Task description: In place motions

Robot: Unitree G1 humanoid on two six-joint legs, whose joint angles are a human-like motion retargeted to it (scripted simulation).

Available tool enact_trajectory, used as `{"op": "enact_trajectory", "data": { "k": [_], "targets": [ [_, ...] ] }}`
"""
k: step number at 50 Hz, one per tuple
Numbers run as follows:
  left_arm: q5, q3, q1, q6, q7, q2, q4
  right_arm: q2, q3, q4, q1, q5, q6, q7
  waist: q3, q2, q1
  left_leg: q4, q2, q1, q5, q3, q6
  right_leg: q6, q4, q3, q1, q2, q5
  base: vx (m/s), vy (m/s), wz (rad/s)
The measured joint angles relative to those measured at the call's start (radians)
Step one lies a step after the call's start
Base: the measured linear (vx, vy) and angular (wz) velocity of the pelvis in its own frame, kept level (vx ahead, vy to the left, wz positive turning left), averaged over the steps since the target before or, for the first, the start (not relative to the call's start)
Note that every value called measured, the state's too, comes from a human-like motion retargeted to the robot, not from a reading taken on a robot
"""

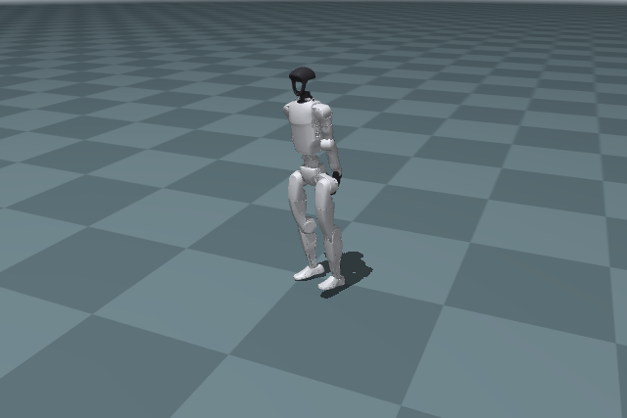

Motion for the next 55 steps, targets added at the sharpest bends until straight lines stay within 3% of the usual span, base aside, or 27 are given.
{"op": "enact_trajectory", "data": {
  "k": [2,5,8,12,16,18,22,27,32,35,37,40,42,43,45,48,50,52,55],
  "targets": [
    [-0.111,0.042,0.009,-0.023,0.027,-0.044,0.008,-0.010,-0.003,0.000,-0.011,0.127,0.025,-0.030,0.001,0.000,0.002,0.001,0.005,-0.002,-0.001,0.006,0.001,-0.001,0.000,0.006,-0.005,0.005,0.001,-0.08,0.01,-0.14],
    [-0.216,0.059,0.009,-0.030,0.036,-0.046,0.006,-0.060,-0.055,0.000,-0.086,0.157,-0.007,-0.052,0.003,-0.013,-0.007,0.003,0.007,-0.011,0.002,0.007,-0.001,-0.001,-0.002,0.000,-0.008,0.008,0.000,-0.11,-0.02,0.09],
    [-0.138,0.023,0.002,-0.008,0.009,-0.001,-0.020,-0.188,-0.201,-0.007,-0.207,0.075,-0.016,0.070,-0.013,-0.025,-0.001,0.004,0.010,-0.027,0.004,0.004,-0.004,-0.001,-0.003,-0.009,-0.020,0.009,0.000,-0.08,-0.01,0.15],
    [0.063,-0.074,0.003,0.026,-0.076,0.086,-0.089,-0.462,-0.361,-0.137,-0.343,-0.055,-0.053,0.167,-0.045,-0.045,0.014,0.003,0.006,-0.045,0.002,0.006,-0.003,0.000,0.001,-0.003,-0.046,0.004,0.003,0.00,-0.01,-0.01],
    [0.195,-0.128,-0.009,0.069,-0.042,0.141,-0.145,-0.849,-0.352,-0.222,-0.484,-0.178,-0.075,0.059,-0.047,-0.072,0.044,0.004,-0.001,-0.043,0.005,0.004,-0.002,0.001,0.002,-0.002,-0.044,-0.004,0.006,0.01,-0.10,0.00],
    [0.210,-0.141,-0.021,0.078,-0.024,0.155,-0.150,-1.066,-0.278,-0.225,-0.583,-0.256,-0.081,-0.017,-0.034,-0.087,0.068,0.005,-0.002,-0.033,0.007,0.002,-0.001,0.001,0.001,-0.003,-0.032,-0.004,0.008,0.07,-0.22,0.00],
    [0.195,-0.158,-0.052,0.075,-0.072,0.192,-0.127,-1.415,0.111,-0.372,-0.831,-0.447,0.021,-0.172,-0.006,-0.125,0.096,0.008,-0.008,-0.025,0.010,-0.004,0.000,0.000,0.001,-0.009,-0.020,-0.010,0.010,0.03,-0.24,0.06],
    [0.186,-0.137,-0.094,0.108,-0.098,0.235,-0.096,-1.642,0.537,-0.926,-1.131,-0.867,0.091,-0.259,0.044,-0.152,0.101,0.002,-0.003,-0.002,0.009,0.017,-0.005,-0.003,-0.001,0.003,-0.006,-0.008,0.013,0.00,-0.15,-0.12],
    [0.206,-0.164,-0.122,0.126,-0.114,0.311,-0.084,-1.793,0.657,-1.502,-1.230,-1.112,0.100,-0.514,0.059,-0.197,0.122,-0.003,0.008,0.006,0.003,0.039,-0.009,-0.006,0.003,0.020,-0.013,0.000,0.012,0.03,-0.08,-0.17],
    [0.235,-0.188,-0.144,0.125,-0.110,0.346,-0.096,-1.880,0.592,-1.808,-1.190,-1.149,0.043,-0.621,0.085,-0.216,0.152,-0.004,0.013,0.023,0.000,0.046,-0.009,-0.008,0.004,0.021,0.002,0.005,0.012,0.01,-0.04,-0.01],
    [0.255,-0.201,-0.163,0.121,-0.108,0.342,-0.109,-1.959,0.443,-1.897,-1.052,-1.137,-0.037,-0.768,0.099,-0.211,0.167,-0.003,0.014,0.027,0.001,0.039,-0.010,-0.007,0.002,0.009,0.013,0.006,0.009,-0.01,-0.05,0.26],
    [0.264,-0.177,-0.163,0.117,-0.098,0.253,-0.120,-2.128,-0.185,-1.697,-0.403,-1.118,-0.175,-1.126,0.089,-0.140,0.151,-0.004,0.013,0.023,0.004,0.022,-0.010,-0.004,-0.002,-0.016,0.026,0.006,0.004,-0.05,0.01,0.40],
    [0.251,-0.153,-0.152,0.116,-0.089,0.229,-0.121,-2.071,-0.326,-1.526,-0.246,-1.128,-0.183,-1.238,0.064,-0.135,0.142,-0.005,0.011,0.012,0.007,0.010,-0.009,-0.002,-0.006,-0.031,0.026,0.006,0.002,-0.03,0.04,0.37],
    [0.243,-0.146,-0.149,0.116,-0.088,0.221,-0.121,-2.026,-0.367,-1.432,-0.200,-1.109,-0.165,-1.222,0.054,-0.136,0.145,-0.004,0.010,0.006,0.008,0.005,-0.008,-0.001,-0.008,-0.037,0.025,0.006,0.002,-0.01,0.04,0.28],
    [0.226,-0.144,-0.149,0.118,-0.094,0.209,-0.116,-1.924,-0.450,-1.226,-0.124,-1.030,-0.106,-1.098,0.039,-0.145,0.165,-0.001,0.008,-0.009,0.010,-0.007,-0.007,0.001,-0.011,-0.044,0.021,0.006,0.000,-0.02,0.07,0.21],
    [0.200,-0.168,-0.156,0.121,-0.098,0.206,-0.106,-1.749,-0.496,-0.961,-0.158,-0.831,0.029,-0.792,0.030,-0.167,0.213,0.004,0.007,-0.027,0.012,-0.019,-0.007,0.006,-0.015,-0.057,0.019,0.005,-0.003,-0.04,0.09,0.22],
    [0.196,-0.109,-0.129,0.128,-0.103,0.256,-0.101,-1.530,-0.046,-0.805,-0.699,-0.707,0.094,-0.588,0.002,-0.219,0.169,0.006,0.004,-0.035,0.016,-0.032,-0.007,0.009,-0.018,-0.071,0.023,0.004,-0.006,-0.02,-0.01,0.34],
    [0.191,-0.053,-0.101,0.132,-0.101,0.249,-0.104,-1.459,0.017,-0.589,-0.870,-0.527,0.074,-0.396,-0.018,-0.222,0.130,0.009,0.001,-0.045,0.019,-0.047,-0.006,0.011,-0.021,-0.084,0.023,0.002,-0.009,-0.01,-0.01,0.31],
    [0.170,-0.002,-0.076,0.134,-0.094,0.226,-0.105,-1.420,-0.054,-0.332,-0.966,-0.261,0.111,-0.194,-0.034,-0.215,0.102,0.011,-0.003,-0.053,0.019,-0.062,-0.005,0.012,-0.022,-0.089,0.018,0.001,-0.012,-0.01,0.00,0.06]
  ]
}}
